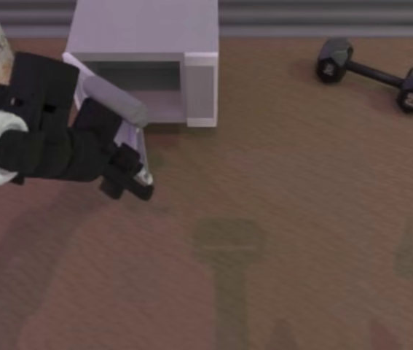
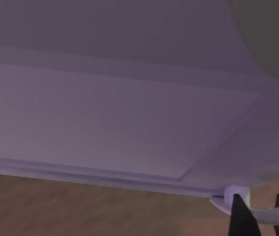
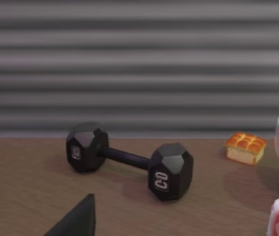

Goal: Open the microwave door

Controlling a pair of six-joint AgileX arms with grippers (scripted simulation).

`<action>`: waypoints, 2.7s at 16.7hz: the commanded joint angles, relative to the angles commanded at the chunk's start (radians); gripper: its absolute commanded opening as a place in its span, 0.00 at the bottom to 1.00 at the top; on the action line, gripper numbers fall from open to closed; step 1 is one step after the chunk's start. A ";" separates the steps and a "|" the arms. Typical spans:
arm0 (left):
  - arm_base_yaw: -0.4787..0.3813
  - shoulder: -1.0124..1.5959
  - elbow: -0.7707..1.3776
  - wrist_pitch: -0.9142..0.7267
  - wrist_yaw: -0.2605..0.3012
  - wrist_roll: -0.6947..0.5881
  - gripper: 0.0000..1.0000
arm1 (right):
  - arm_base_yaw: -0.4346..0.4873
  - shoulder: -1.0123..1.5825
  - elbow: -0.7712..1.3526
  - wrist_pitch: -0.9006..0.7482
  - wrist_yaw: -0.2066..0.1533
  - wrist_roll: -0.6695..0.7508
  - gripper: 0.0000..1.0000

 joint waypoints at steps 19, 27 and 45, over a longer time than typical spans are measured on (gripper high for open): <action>0.038 -0.013 -0.005 -0.027 0.061 0.084 0.00 | 0.000 0.000 0.000 0.000 0.000 0.000 1.00; 0.044 -0.013 -0.008 -0.034 0.069 0.095 0.00 | 0.000 0.000 0.000 0.000 0.000 0.000 1.00; 0.044 -0.013 -0.008 -0.034 0.069 0.095 0.00 | 0.000 0.000 0.000 0.000 0.000 0.000 1.00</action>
